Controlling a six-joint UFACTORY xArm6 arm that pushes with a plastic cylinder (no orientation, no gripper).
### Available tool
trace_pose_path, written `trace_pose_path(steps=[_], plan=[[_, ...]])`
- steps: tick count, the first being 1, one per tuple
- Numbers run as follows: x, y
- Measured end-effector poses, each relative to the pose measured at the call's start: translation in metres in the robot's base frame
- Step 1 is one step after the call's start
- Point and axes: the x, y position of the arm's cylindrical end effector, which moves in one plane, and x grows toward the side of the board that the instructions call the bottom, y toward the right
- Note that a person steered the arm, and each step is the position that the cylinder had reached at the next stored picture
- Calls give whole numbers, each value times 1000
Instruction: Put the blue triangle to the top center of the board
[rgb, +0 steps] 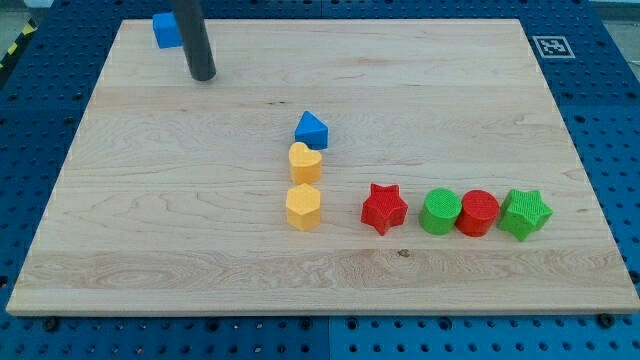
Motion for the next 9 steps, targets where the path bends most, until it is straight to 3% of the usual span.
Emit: trace_pose_path(steps=[2, 4, 6, 9], plan=[[108, 36], [151, 100], [148, 163], [115, 161]])
